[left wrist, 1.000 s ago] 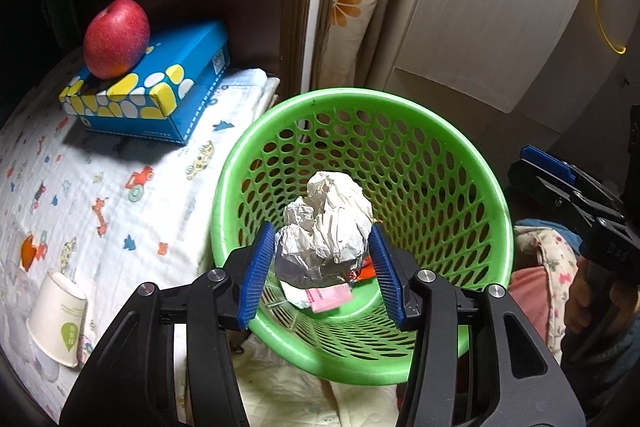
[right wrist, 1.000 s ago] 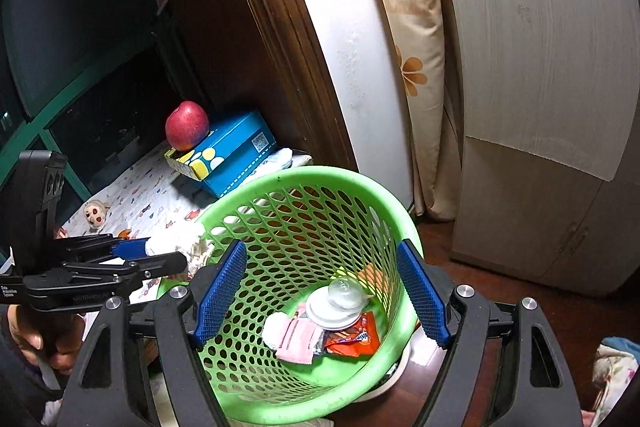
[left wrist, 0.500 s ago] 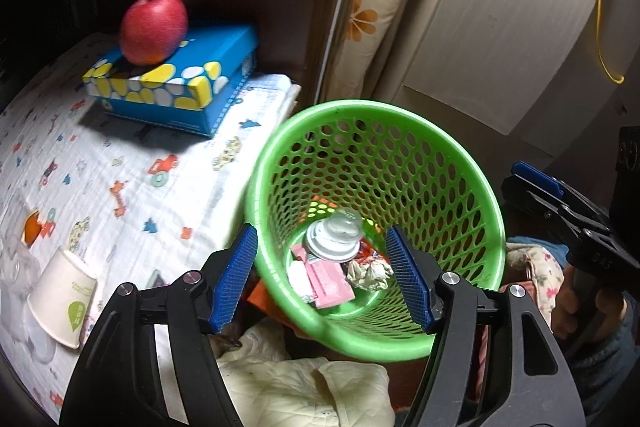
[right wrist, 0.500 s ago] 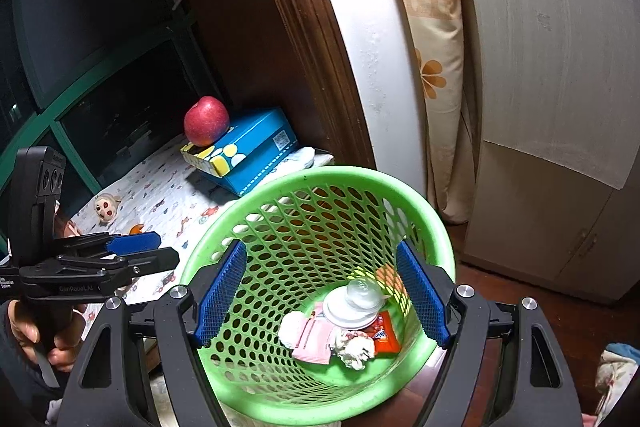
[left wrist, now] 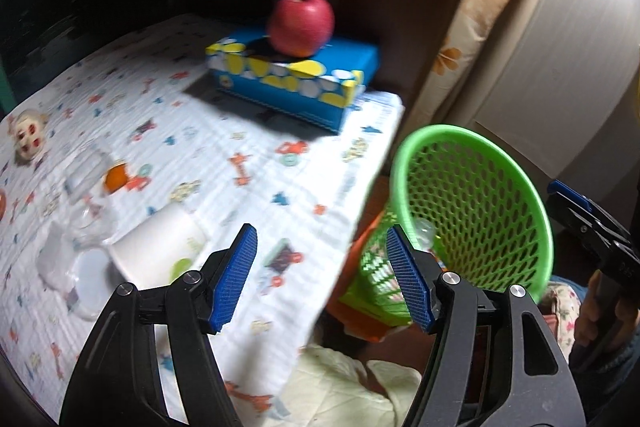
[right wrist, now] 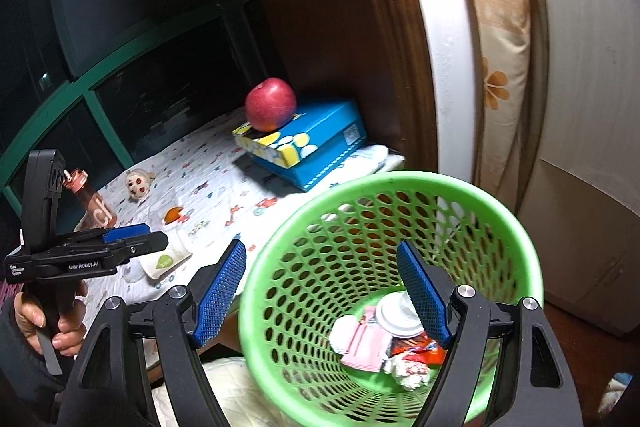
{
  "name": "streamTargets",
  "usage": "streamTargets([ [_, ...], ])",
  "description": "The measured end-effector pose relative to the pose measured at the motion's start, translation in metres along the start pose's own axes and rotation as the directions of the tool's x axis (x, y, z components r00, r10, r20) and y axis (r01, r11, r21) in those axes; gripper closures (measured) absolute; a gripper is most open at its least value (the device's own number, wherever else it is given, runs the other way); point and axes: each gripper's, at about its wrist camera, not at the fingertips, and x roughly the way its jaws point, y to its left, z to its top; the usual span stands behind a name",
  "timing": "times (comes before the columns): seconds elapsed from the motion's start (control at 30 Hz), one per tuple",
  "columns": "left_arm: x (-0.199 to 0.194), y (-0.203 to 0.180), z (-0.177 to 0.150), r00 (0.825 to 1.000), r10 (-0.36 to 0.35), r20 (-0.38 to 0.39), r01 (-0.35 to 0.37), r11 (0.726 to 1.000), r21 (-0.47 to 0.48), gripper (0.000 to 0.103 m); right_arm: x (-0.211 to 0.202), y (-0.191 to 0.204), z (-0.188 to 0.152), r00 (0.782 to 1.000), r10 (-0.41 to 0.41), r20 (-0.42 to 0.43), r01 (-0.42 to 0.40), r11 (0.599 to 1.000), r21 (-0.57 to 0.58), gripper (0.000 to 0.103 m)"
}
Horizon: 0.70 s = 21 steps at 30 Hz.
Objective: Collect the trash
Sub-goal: 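Move both open tools back over the table, then grasp the white paper cup lying on its side with the right tool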
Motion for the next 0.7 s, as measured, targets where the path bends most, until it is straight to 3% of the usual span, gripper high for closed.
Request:
streamTargets([
  [0.3,-0.019,0.087,-0.019,0.99,0.142,0.008,-0.139,0.98,-0.143,0.033,0.031,0.053,0.003,0.995,0.079,-0.055,-0.083,0.994,-0.074,0.028],
  [0.53,-0.033,0.153,-0.04,0.965,0.262,-0.014,-0.257,0.935,-0.242,0.033,0.059,0.093,0.0,0.983,0.146,-0.109,-0.159,0.98,-0.12,0.028],
  [0.7,-0.042,0.193,-0.055,0.951,0.306,-0.039,-0.302,0.899,-0.317,0.033,0.079,0.124,-0.007,0.97,0.187,-0.156,-0.211,0.966,-0.151,0.028],
])
